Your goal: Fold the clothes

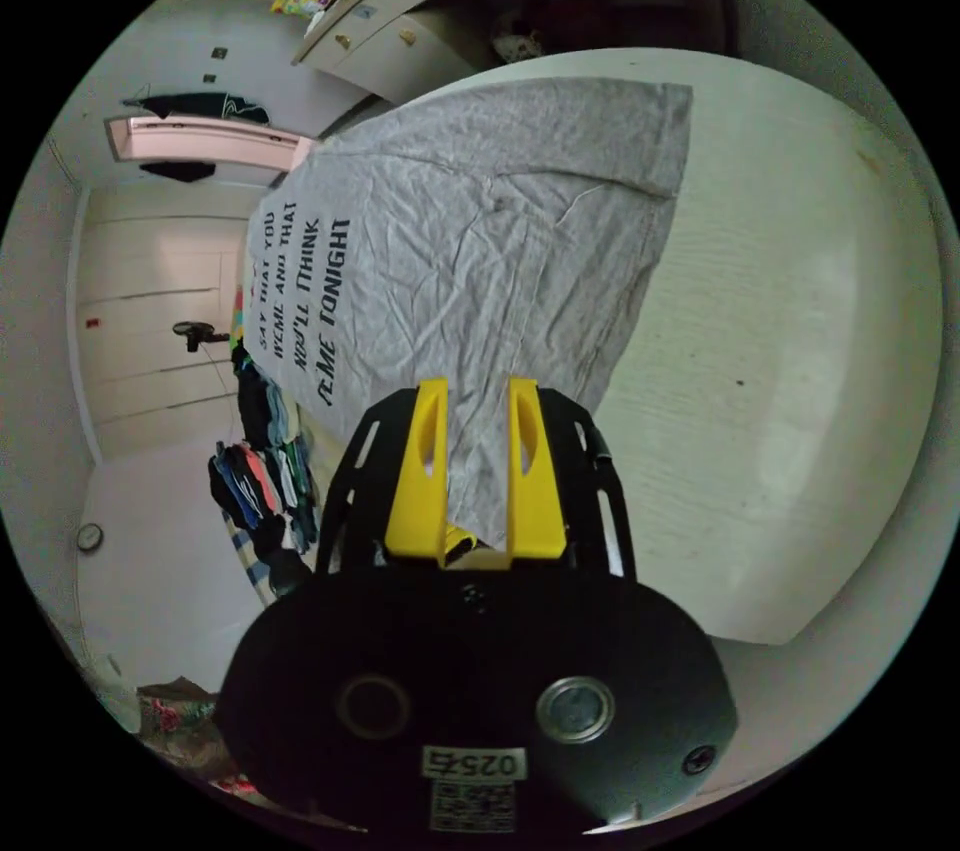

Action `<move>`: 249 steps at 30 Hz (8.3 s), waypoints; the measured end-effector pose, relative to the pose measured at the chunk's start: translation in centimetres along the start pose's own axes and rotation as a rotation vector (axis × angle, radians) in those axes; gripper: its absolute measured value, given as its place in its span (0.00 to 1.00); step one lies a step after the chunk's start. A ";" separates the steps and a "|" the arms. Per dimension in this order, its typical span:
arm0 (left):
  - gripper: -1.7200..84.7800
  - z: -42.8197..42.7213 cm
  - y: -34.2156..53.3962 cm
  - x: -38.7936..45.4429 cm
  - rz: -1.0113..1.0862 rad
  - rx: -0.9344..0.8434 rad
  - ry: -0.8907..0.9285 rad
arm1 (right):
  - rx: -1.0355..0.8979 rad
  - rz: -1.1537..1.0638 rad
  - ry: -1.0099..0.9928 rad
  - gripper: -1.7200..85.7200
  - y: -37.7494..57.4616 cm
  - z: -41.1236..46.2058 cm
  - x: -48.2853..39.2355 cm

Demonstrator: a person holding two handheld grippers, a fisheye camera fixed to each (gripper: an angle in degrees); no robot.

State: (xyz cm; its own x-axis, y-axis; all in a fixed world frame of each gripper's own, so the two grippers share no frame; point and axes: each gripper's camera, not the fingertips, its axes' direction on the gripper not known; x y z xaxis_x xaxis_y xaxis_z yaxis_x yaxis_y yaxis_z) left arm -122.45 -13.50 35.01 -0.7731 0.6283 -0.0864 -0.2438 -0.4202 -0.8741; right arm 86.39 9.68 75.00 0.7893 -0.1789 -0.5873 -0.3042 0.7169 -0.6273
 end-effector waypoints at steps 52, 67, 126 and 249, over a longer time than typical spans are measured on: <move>0.01 -13.6 17.0 -31.1 -1.210 0.354 1.747 | 0.216 0.090 -0.444 0.01 -6.5 -22.6 17.8; 0.01 -25.1 16.5 -56.0 -1.255 0.434 1.633 | 0.084 -0.156 -0.411 0.01 -22.2 -6.5 -12.5; 0.03 -4.8 27.9 -31.7 -1.629 0.684 1.868 | 0.065 0.106 -0.499 0.12 -25.8 9.9 -1.6; 0.01 -57.3 -36.4 -20.2 -0.390 -0.130 0.701 | 0.699 0.737 -1.011 0.02 8.4 3.9 18.4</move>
State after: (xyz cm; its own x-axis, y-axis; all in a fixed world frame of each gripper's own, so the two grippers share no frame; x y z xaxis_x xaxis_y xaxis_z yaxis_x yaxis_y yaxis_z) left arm -64.45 26.64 41.19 -0.0890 0.9960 -0.0058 -0.3170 -0.0338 -0.9478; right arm 100.42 15.03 60.87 0.6936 0.7078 0.1336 -0.7181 0.6650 0.2050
